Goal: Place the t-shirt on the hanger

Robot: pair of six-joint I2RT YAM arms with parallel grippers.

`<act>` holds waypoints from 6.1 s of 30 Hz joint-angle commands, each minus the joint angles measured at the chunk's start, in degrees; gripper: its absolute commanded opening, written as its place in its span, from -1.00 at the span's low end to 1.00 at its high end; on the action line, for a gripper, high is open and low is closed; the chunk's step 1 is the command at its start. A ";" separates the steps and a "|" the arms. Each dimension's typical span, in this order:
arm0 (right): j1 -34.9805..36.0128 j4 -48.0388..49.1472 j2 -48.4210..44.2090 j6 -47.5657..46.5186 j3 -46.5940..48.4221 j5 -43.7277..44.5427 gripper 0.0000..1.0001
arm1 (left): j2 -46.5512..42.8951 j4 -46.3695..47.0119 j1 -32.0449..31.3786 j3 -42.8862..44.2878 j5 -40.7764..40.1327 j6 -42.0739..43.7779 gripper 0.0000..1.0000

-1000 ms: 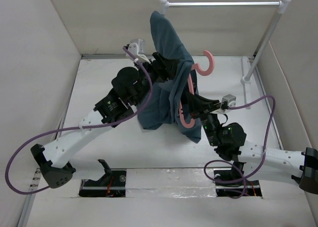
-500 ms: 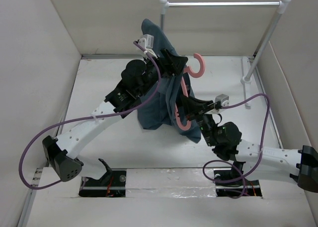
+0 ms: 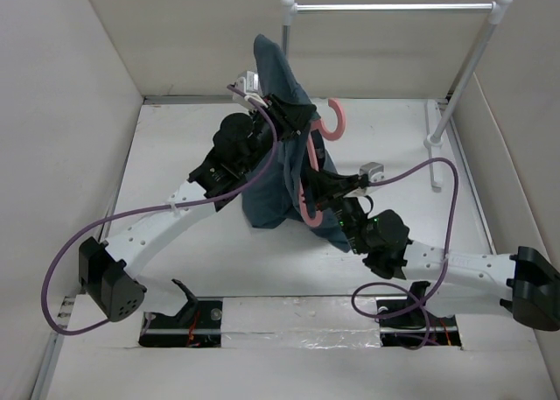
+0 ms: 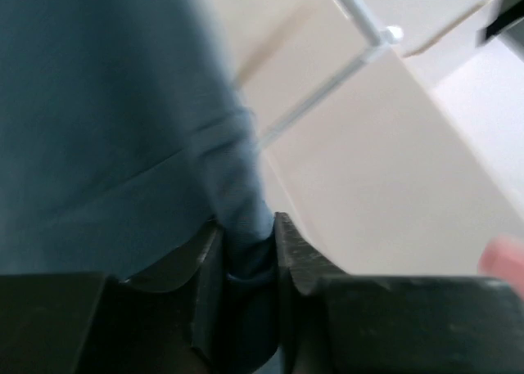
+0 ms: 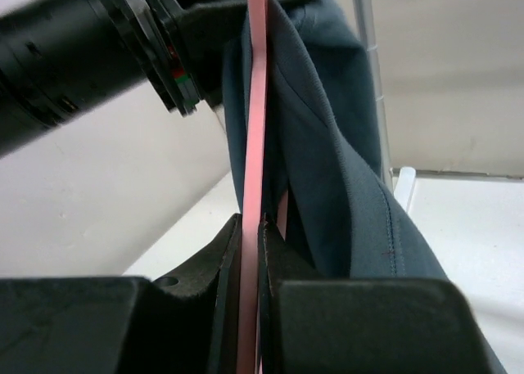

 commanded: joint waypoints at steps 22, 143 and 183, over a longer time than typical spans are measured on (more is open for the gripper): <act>1.15 -30.54 -15.69 13.54 -6.38 -8.17 -1.00 | -16.72 15.09 10.52 -21.86 11.29 -11.08 -1.00; 8.79 -66.53 -2.24 20.74 21.49 -13.63 -1.00 | -11.70 31.97 13.95 -27.13 19.81 -20.48 -1.00; 10.99 -56.94 9.02 23.12 22.19 -6.25 -0.59 | -18.22 31.44 12.90 -48.05 21.40 -24.53 -1.00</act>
